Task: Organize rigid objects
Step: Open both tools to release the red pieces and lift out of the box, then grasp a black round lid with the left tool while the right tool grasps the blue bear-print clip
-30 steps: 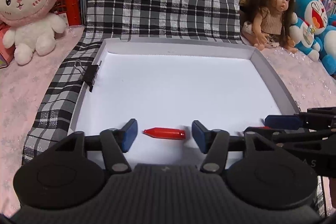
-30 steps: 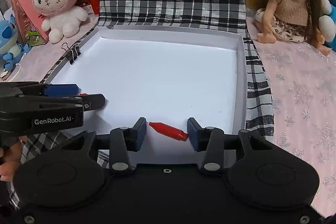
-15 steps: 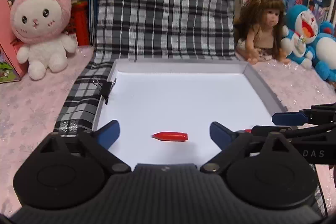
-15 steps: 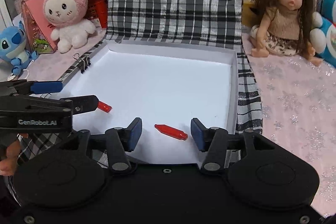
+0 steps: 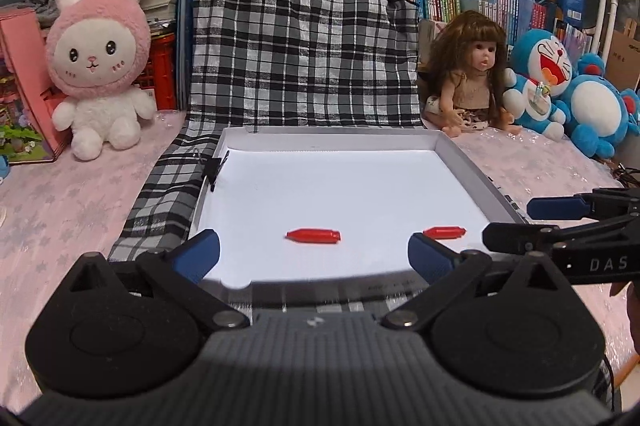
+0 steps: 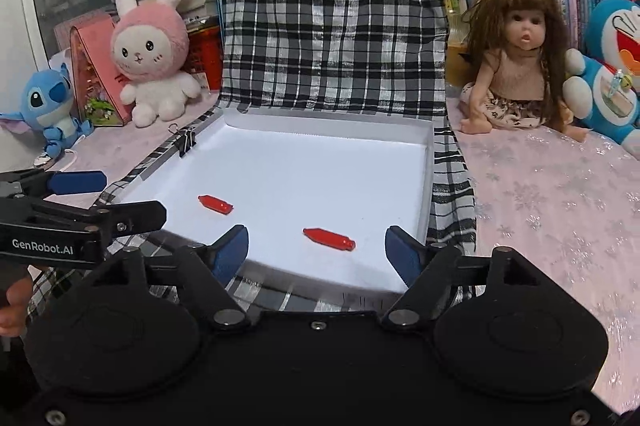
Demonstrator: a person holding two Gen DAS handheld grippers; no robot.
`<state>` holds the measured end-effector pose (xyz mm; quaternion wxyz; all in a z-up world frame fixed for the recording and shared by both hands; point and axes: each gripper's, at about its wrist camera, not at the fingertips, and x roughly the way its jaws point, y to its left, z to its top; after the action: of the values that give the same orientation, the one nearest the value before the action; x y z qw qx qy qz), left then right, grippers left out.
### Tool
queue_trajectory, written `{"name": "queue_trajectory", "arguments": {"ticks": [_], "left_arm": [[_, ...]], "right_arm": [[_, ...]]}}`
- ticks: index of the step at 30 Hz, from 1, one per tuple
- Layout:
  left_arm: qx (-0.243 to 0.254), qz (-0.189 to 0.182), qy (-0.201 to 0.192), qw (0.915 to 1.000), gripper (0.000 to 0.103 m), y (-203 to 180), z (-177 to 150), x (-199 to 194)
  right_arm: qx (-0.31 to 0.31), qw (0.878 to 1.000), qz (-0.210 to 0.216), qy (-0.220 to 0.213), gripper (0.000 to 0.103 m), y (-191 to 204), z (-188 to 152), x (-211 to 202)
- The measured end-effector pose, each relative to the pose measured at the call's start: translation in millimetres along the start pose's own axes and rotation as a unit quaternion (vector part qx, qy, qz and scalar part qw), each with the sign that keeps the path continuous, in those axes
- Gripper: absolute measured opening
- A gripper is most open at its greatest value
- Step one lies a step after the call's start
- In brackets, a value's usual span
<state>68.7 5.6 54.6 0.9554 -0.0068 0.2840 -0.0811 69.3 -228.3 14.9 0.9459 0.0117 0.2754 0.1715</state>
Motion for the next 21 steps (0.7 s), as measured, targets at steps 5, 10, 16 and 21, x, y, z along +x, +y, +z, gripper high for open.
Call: {"name": "queue_trajectory", "arguments": {"ticks": [5,10,16,21], "left_arm": [[-0.014,-0.001,-0.002,0.9999,0.103,4,-16,-11],[-0.031,0.000,-0.002,0.9995,0.103,8,-31,-18],[-0.034,0.013,-0.019,0.9992,0.103,5,-49,-27],[-0.027,0.022,-0.023,0.9991,0.103,0,-64,-33]], "right_arm": [[-0.011,1.000,-0.007,-0.019,0.077,5,-19,-16],[-0.018,0.999,-0.013,-0.030,0.077,12,-41,-26],[-0.030,0.998,-0.020,-0.043,0.077,20,-62,-36],[-0.042,0.998,-0.030,-0.047,0.079,28,-81,-43]]}}
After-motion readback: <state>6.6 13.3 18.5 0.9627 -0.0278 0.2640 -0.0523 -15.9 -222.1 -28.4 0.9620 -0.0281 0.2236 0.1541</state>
